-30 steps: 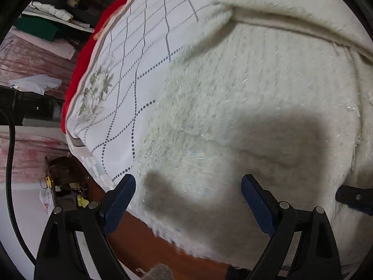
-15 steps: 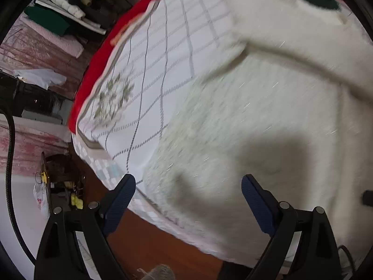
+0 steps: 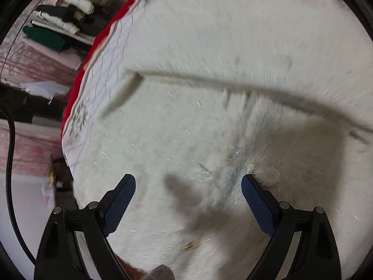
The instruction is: Fold large clothes
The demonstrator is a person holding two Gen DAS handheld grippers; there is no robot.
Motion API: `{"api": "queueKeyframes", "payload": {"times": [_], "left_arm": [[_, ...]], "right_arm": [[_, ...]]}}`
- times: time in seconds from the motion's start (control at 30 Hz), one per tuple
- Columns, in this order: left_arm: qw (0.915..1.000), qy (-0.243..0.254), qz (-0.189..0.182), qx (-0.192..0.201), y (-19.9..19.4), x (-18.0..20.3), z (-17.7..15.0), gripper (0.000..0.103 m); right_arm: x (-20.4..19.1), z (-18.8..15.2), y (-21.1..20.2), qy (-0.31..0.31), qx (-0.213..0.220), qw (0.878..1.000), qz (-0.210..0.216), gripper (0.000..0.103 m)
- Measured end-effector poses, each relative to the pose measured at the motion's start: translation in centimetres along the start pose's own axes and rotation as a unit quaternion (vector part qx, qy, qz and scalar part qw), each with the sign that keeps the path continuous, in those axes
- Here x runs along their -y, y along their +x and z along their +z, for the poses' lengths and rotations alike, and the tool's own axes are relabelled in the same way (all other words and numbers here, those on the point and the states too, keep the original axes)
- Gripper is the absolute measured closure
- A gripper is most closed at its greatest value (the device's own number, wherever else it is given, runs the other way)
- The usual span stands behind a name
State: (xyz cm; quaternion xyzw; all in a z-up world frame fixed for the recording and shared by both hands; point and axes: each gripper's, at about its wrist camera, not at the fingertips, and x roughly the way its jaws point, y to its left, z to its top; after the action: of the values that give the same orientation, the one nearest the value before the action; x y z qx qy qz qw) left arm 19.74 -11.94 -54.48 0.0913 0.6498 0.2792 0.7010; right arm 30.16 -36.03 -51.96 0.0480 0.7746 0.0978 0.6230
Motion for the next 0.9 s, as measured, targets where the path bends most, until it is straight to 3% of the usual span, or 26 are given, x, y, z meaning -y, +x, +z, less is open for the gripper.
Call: {"api": "queueKeyframes", "payload": {"times": [0.13,0.17,0.2,0.33,0.53,0.6,0.67,0.9], "left_arm": [[0.9994,-0.017,0.029,0.006,0.5,0.6,-0.4,0.007],[0.9992,-0.017,0.035,0.009,0.4,0.7,-0.5,0.007],[0.9990,-0.016,0.039,0.011,0.4,0.8,-0.7,0.007],[0.9987,-0.017,0.048,0.011,0.8,0.8,-0.6,0.000],[0.9988,-0.031,0.037,0.002,1.2,0.3,-0.4,0.000],[0.9987,-0.034,0.038,0.002,1.2,0.4,-0.4,0.000],[0.9986,-0.038,0.036,0.000,1.3,0.2,-0.4,0.000],[0.9983,-0.050,0.030,0.005,1.4,0.0,-0.6,0.000]], "right_arm": [[-1.6,1.7,2.1,-0.044,0.006,0.999,-0.002,0.064],[-1.5,1.9,2.2,-0.042,0.018,0.999,-0.006,0.069],[-1.0,2.0,2.3,-0.024,0.020,0.999,-0.003,0.075],[-0.3,2.1,2.4,0.036,0.020,0.999,0.012,0.076],[-1.8,3.4,0.0,0.019,0.025,1.000,0.004,0.075],[-2.1,3.4,0.8,0.002,0.023,1.000,-0.010,0.075],[-2.2,3.8,1.9,0.000,0.019,1.000,0.003,0.075],[-3.0,4.6,1.0,-0.009,0.015,1.000,0.000,0.074]]}}
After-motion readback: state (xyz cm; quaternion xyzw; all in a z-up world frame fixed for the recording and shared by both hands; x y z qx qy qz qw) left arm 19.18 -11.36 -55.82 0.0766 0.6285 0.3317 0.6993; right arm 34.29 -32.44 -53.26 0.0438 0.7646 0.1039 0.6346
